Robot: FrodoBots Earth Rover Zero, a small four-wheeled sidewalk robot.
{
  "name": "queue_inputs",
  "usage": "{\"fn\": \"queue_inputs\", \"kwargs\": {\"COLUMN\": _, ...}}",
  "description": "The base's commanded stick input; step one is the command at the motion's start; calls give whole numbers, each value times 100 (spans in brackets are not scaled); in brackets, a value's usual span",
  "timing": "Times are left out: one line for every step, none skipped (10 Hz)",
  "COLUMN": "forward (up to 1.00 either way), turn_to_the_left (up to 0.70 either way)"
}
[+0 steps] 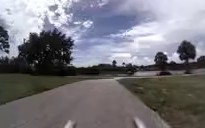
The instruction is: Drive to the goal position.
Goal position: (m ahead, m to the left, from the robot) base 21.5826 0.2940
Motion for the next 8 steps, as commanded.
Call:
{"fn": "queue_inputs", "kwargs": {"forward": 70, "turn_to_the_left": 0}}
{"fn": "queue_inputs", "kwargs": {"forward": 70, "turn_to_the_left": 0}}
{"fn": "queue_inputs", "kwargs": {"forward": 70, "turn_to_the_left": 0}}
{"fn": "queue_inputs", "kwargs": {"forward": 70, "turn_to_the_left": 0}}
{"fn": "queue_inputs", "kwargs": {"forward": 70, "turn_to_the_left": 0}}
{"fn": "queue_inputs", "kwargs": {"forward": 70, "turn_to_the_left": 0}}
{"fn": "queue_inputs", "kwargs": {"forward": 70, "turn_to_the_left": 0}}
{"fn": "queue_inputs", "kwargs": {"forward": 70, "turn_to_the_left": 0}}
